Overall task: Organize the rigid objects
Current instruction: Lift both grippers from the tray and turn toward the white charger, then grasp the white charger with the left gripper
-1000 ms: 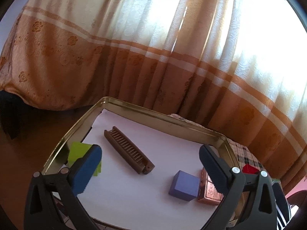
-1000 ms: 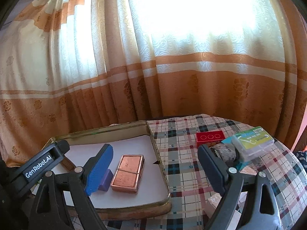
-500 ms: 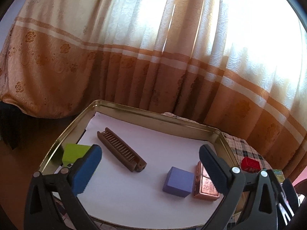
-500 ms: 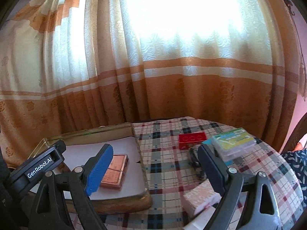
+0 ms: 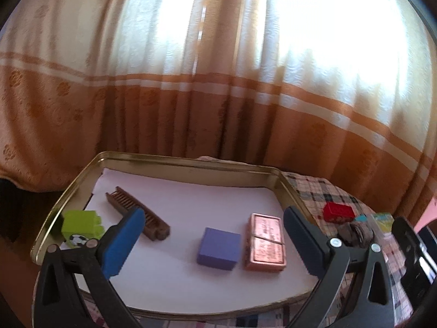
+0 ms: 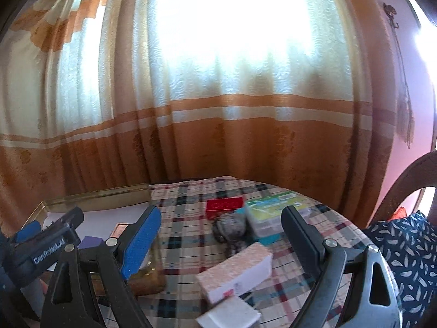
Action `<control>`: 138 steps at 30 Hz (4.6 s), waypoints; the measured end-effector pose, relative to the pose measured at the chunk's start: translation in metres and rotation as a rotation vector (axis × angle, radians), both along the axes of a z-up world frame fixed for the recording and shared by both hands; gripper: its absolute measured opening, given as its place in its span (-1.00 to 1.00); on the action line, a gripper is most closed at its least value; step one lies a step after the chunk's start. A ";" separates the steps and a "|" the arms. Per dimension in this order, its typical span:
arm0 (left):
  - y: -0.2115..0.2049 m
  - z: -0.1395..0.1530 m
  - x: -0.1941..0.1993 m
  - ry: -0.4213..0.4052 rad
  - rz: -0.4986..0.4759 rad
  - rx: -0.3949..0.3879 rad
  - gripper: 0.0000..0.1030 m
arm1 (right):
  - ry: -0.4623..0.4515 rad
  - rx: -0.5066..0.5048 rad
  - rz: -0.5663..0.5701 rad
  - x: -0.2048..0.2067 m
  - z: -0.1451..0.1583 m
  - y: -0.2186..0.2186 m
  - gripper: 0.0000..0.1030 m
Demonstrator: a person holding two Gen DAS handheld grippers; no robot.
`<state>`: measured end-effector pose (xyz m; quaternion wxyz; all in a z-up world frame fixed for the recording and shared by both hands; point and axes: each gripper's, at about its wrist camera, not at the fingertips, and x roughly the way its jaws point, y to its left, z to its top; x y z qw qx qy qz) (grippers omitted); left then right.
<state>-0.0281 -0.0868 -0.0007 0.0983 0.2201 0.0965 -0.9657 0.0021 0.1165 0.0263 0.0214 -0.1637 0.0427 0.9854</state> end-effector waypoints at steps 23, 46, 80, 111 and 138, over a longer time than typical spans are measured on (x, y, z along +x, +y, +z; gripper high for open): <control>0.032 0.007 0.006 0.015 -0.217 -0.021 0.99 | 0.008 -0.106 -0.223 0.014 0.001 0.081 0.78; 0.136 -0.008 0.017 -0.200 -0.930 -0.044 0.91 | -0.015 -0.236 -0.311 0.017 -0.007 0.111 0.77; 0.157 -0.036 -0.005 -0.412 -0.923 -0.003 -0.25 | -0.099 -0.269 -0.321 0.011 -0.017 0.113 0.78; 0.154 -0.026 0.002 -0.335 -0.893 -0.018 -0.27 | -0.118 -0.265 -0.325 0.008 -0.018 0.112 0.78; 0.150 -0.027 -0.001 -0.340 -0.874 -0.005 -0.27 | -0.314 -0.299 -0.350 0.037 -0.034 0.117 0.78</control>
